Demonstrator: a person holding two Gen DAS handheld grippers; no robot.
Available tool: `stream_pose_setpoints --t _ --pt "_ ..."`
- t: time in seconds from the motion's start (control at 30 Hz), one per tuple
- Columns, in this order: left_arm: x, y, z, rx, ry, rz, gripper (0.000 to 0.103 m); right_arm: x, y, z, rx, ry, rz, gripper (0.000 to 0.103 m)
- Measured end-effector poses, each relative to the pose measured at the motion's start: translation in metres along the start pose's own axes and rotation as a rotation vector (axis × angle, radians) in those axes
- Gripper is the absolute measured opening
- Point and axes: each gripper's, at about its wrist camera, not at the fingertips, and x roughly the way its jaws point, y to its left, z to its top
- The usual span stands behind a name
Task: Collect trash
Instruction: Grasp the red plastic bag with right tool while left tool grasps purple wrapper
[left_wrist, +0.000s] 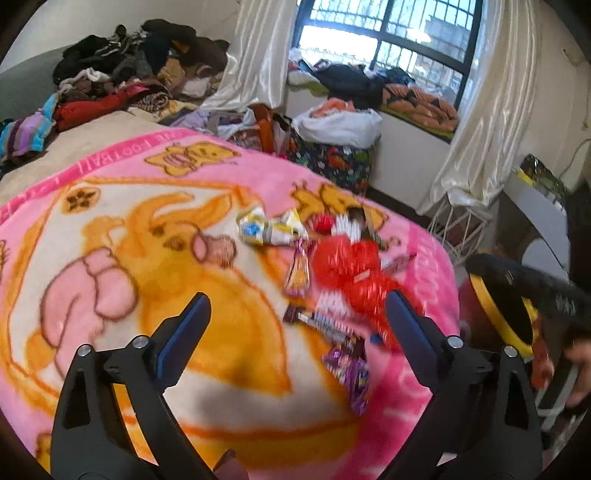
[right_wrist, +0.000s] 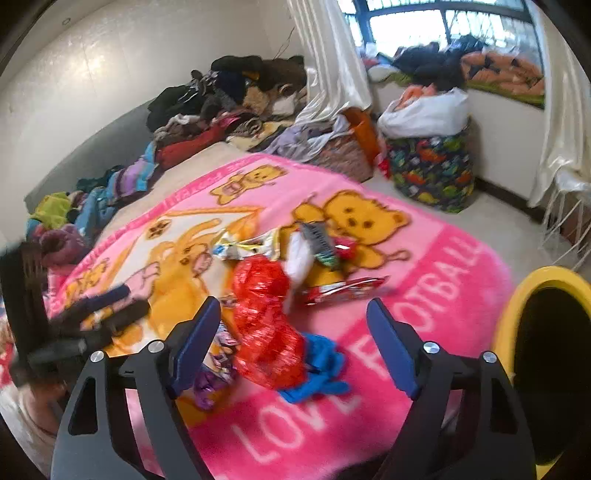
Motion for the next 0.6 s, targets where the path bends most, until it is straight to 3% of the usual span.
stream_pose_setpoints --t 0.17,0.43,0.5,0.6 --pt "0.008 -0.003 -0.024 0.02 0.068 -0.047 0.067 0.031 0.012 0.005 -0.042 0.084 0.037 0.062" --pt "0.025 -0.02 -0.048 0.035 0.161 -0.139 0.05 0.071 0.017 0.0 -0.066 0.195 0.056 0.056" --pt "0.031 -0.026 -0.053 0.038 0.188 -0.156 0.048 0.08 0.017 -0.004 -0.064 0.226 0.078 0.038" --pt "0.041 -0.032 -0.058 0.039 0.228 -0.155 0.041 0.082 0.019 -0.009 -0.057 0.225 0.119 0.022"
